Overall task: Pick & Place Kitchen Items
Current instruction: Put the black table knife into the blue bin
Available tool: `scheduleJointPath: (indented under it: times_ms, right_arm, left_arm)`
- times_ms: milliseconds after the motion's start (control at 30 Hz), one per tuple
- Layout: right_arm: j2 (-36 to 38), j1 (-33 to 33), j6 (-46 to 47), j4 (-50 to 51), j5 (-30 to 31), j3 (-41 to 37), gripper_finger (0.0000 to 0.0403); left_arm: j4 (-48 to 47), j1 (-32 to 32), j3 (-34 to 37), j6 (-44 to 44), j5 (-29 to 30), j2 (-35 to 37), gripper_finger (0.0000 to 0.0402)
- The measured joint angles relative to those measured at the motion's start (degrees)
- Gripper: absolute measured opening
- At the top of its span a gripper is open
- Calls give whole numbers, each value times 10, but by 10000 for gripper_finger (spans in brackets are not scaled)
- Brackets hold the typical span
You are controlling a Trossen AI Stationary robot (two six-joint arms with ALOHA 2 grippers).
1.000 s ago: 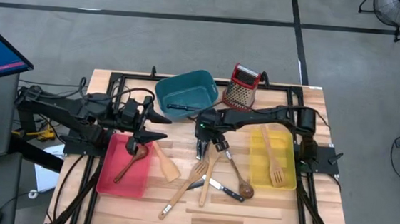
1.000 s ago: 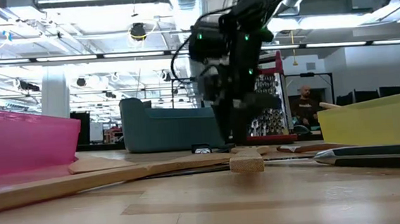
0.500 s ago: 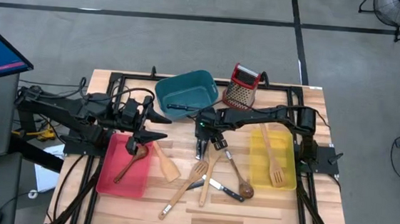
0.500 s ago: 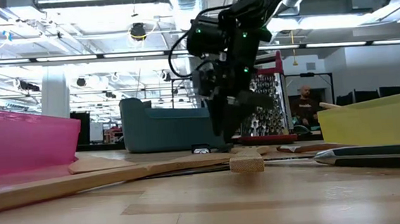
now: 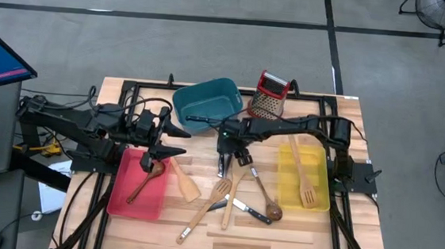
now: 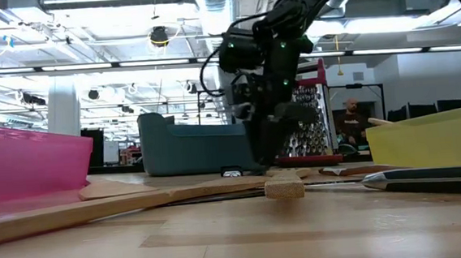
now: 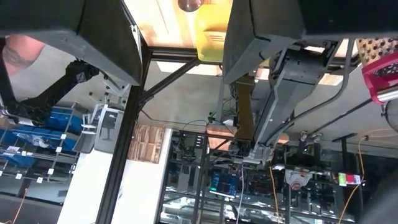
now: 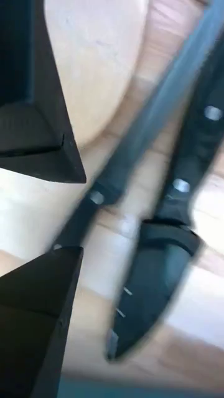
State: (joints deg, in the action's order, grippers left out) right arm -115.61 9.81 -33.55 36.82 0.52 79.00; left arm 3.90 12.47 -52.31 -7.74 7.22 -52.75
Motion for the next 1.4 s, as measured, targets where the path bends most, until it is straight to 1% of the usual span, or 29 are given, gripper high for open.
scheduleJointPath:
  times_ms: [200,367,533,667,800,933,1033,1233,1400]
  right_arm:
    - [1,-6,16,9,-4,-15,175]
    - [2,-18,42,51,-5,-13,165]
    - [8,-39,49,74,-4,-14,166]
    - [11,-47,44,75,-7,6,169]
    - [15,-45,16,72,-7,31,167]
    - [9,-33,-9,68,-7,33,167]
    - [8,-17,-15,89,-5,31,171]
    - [0,9,-20,94,3,32,176]
    - [0,5,-29,93,1,32,176]
  left_arm:
    - [-1,0,0,0,0,0,204]
    - [-1,0,0,-1,-1,0,204]
    - [-1,0,0,-1,-1,0,204]
    - [-2,0,0,0,-1,0,204]
    - [-3,0,0,0,-1,0,204]
    - [-4,0,0,0,-1,0,204]
    - [-5,0,0,0,-1,0,204]
    - [-5,0,0,0,-1,0,204]
    - [-16,0,0,0,-1,0,204]
